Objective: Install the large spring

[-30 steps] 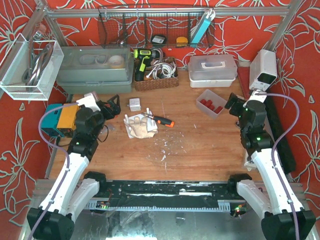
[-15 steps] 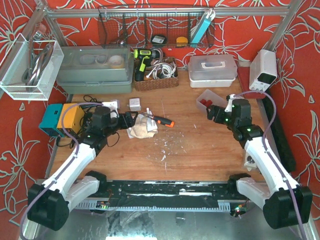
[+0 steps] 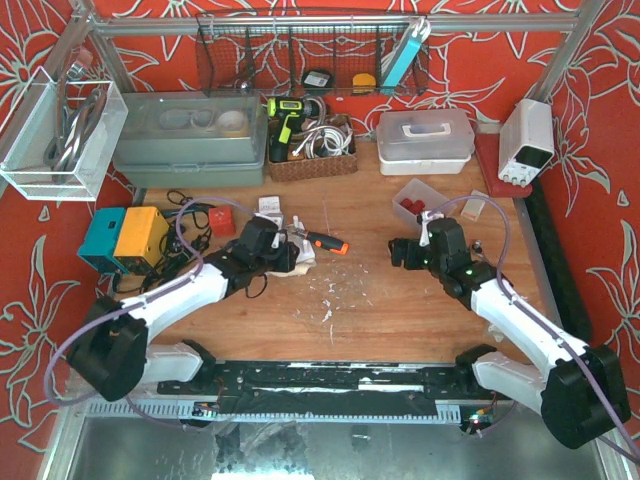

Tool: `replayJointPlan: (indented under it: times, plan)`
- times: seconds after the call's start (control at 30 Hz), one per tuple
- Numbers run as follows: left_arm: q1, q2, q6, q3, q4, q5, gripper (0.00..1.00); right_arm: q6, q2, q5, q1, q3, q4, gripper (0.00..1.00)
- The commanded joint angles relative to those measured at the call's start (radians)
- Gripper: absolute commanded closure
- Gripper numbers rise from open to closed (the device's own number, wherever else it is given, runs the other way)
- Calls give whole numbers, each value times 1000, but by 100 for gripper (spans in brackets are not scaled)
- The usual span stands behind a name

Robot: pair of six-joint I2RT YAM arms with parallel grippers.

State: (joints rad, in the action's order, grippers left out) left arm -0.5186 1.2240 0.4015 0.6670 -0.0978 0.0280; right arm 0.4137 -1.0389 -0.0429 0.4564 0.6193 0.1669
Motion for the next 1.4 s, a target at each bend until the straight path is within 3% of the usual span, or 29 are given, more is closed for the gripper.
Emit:
replayJointPlan:
  times: [0.0, 0.53, 0.73, 0.8, 0.93, 1.03, 1.37]
  plan:
    - [-24, 85, -28, 38, -36, 90, 45, 11, 14, 105, 6, -31, -74, 1]
    - [-29, 249, -37, 85, -37, 140, 46, 12, 37, 180, 11, -52, -67, 2]
    - [-29, 303, -40, 96, -38, 153, 51, 5, 46, 199, 13, -53, -62, 2]
    - [-30, 316, -43, 100, -38, 146, 59, 5, 47, 204, 13, -53, -62, 1]
    - [-35, 299, -44, 107, -46, 143, 84, 5, 43, 210, 13, -50, -55, 2]
    - [-37, 264, -42, 115, -50, 133, 98, 5, 44, 213, 14, -49, -55, 2]
    - [-43, 35, -1, 138, -86, 136, 100, 5, 48, 219, 14, -50, -54, 2]
